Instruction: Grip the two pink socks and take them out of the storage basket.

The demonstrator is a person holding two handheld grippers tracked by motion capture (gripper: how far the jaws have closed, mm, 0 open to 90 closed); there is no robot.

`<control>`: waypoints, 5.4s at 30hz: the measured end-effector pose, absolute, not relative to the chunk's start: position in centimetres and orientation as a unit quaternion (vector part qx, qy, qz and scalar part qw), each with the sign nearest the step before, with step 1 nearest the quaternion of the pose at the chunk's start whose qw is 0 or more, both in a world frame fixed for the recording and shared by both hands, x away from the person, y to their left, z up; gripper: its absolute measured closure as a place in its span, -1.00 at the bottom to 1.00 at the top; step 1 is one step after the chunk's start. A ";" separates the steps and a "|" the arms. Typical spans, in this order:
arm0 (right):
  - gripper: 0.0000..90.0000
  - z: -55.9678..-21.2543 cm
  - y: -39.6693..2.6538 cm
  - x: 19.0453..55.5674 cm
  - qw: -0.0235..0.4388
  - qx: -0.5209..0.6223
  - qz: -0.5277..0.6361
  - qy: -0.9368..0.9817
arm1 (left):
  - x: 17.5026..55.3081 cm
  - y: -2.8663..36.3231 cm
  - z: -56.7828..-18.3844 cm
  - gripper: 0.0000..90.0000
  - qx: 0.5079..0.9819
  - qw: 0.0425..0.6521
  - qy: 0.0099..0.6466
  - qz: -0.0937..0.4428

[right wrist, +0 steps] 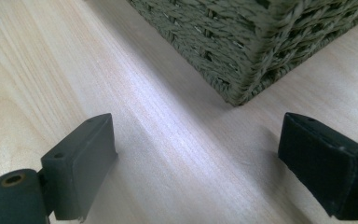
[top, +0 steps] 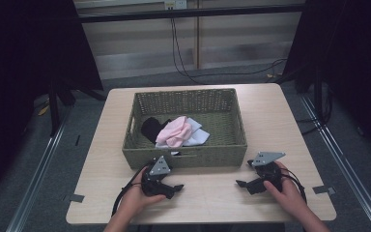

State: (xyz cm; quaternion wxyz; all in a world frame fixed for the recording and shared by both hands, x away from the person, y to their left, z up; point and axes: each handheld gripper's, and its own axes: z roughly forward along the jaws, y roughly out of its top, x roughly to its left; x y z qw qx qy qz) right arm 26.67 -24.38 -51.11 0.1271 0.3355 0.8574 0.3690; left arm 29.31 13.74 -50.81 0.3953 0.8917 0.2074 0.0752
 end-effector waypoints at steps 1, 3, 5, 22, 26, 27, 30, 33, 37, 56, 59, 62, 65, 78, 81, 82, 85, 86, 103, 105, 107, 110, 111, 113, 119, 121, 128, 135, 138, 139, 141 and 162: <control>-0.77 -51.1 -24.4 26.7 0.127 0.336 0.369 0.857 | 29.3 13.7 -50.8 -0.53 0.892 0.395 0.207 0.075; -0.77 -51.1 -24.4 26.7 0.127 0.336 0.369 0.857 | 29.3 13.7 -50.8 -0.53 0.891 0.395 0.210 0.076; -0.77 -51.1 -24.4 26.7 0.127 0.335 0.369 0.857 | 29.2 13.6 -50.8 -0.52 0.890 0.393 0.216 0.081; -0.77 -51.1 -24.4 26.7 0.127 0.337 0.369 0.857 | 30.2 13.6 -44.2 -0.33 0.889 0.386 0.244 0.036; -0.77 -51.1 -24.4 26.7 0.127 0.336 0.369 0.857 | 30.3 13.1 -42.9 -0.32 0.897 0.375 0.233 0.025; -0.77 -51.1 -24.4 26.7 0.127 0.336 0.369 0.857 | 30.3 13.0 -42.4 -0.32 0.898 0.375 0.232 0.022; -0.77 -51.1 -24.4 26.7 0.127 0.336 0.369 0.857 | 30.4 12.8 -41.5 -0.32 0.901 0.370 0.225 0.019; -0.77 -51.1 -24.4 26.7 0.127 0.336 0.369 0.857 | 30.6 12.7 -40.3 -0.32 0.904 0.365 0.221 0.013; -0.77 -51.1 -24.4 26.7 0.127 0.336 0.369 0.857 | 31.4 12.5 -39.0 -0.32 0.907 0.359 0.218 0.006; -0.77 -51.1 -24.4 26.7 0.127 0.336 0.369 0.857 | 37.9 12.1 -36.1 -0.31 0.897 0.346 0.274 -0.001; -0.77 -51.1 -24.4 26.7 0.127 0.336 0.369 0.857 | 39.2 12.4 -36.4 -0.29 0.901 0.328 0.283 0.009; -0.77 -51.1 -24.4 26.7 0.127 0.336 0.369 0.857 | 40.4 12.6 -36.6 -0.29 0.900 0.321 0.296 0.009; -0.77 -51.1 -24.4 26.7 0.127 0.336 0.369 0.857 | 41.5 12.7 -37.0 -0.30 0.896 0.317 0.311 0.010; -0.77 -51.1 -24.4 26.7 0.127 0.336 0.369 0.857 | 45.0 11.8 -39.5 -0.25 0.895 0.278 0.348 0.007; -0.77 -51.1 -24.4 26.7 0.127 0.336 0.369 0.857 | 45.6 11.6 -40.3 -0.25 0.896 0.268 0.353 0.010; -0.77 -51.1 -24.4 26.7 0.127 0.336 0.369 0.857 | 45.8 11.6 -40.6 -0.25 0.897 0.266 0.353 0.013; -0.77 -51.1 -24.4 26.7 0.127 0.336 0.369 0.857 | 46.3 11.4 -41.4 -0.25 0.897 0.258 0.358 0.010; -0.77 -51.1 -24.4 26.7 0.127 0.336 0.369 0.857 | 46.4 11.4 -41.5 -0.25 0.898 0.258 0.357 0.011; -0.77 -51.1 -24.4 26.7 0.126 0.337 0.370 0.856 | 47.5 10.7 -42.4 0.82 0.900 0.224 0.375 -0.012; -0.77 -51.1 -24.4 26.7 0.127 0.337 0.370 0.856 | 47.5 10.8 -42.2 0.93 0.901 0.217 0.375 -0.014; -0.77 -51.1 -24.4 26.7 0.126 0.337 0.370 0.857 | 47.5 11.0 -41.9 0.96 0.900 0.219 0.376 -0.013; -0.77 -51.1 -24.4 26.7 0.126 0.337 0.370 0.857 | 47.5 11.3 -41.1 0.97 0.901 0.214 0.378 -0.011; -0.77 -51.1 -24.4 26.7 0.126 0.337 0.370 0.857 | 47.5 11.4 -40.8 0.97 0.901 0.215 0.377 -0.010; -0.77 -51.1 -24.4 26.7 0.127 0.337 0.369 0.857 | 47.5 11.6 -40.0 0.97 0.898 0.223 0.380 -0.013; -0.77 -51.1 -24.4 26.6 0.126 0.338 0.369 0.856 | 47.6 12.0 -38.1 0.98 0.895 0.232 0.380 -0.010; -0.77 -51.1 -24.4 26.7 0.126 0.337 0.370 0.857 | 47.6 12.2 -37.5 0.98 0.894 0.237 0.379 -0.009; -0.77 -51.1 -24.4 26.7 0.127 0.337 0.370 0.856 | 47.7 12.4 -35.9 0.98 0.892 0.243 0.381 -0.007; -0.77 -51.1 -24.4 26.7 0.128 0.336 0.370 0.856 | 47.7 12.5 -34.3 0.99 0.893 0.243 0.379 -0.013; -0.77 -51.1 -24.4 26.7 0.128 0.336 0.370 0.856 | 47.6 12.4 -33.4 0.99 0.896 0.241 0.373 -0.011; -0.77 -51.1 -24.4 26.7 0.128 0.336 0.370 0.856 | 47.5 12.3 -33.0 0.99 0.895 0.245 0.373 -0.008; -0.77 -51.1 -24.4 26.7 0.128 0.336 0.370 0.856 | 47.4 12.2 -32.5 0.99 0.896 0.248 0.369 -0.010; -0.77 -51.1 -24.4 26.7 0.128 0.336 0.370 0.856 | 45.9 11.8 -28.2 0.99 0.904 0.255 0.342 -0.012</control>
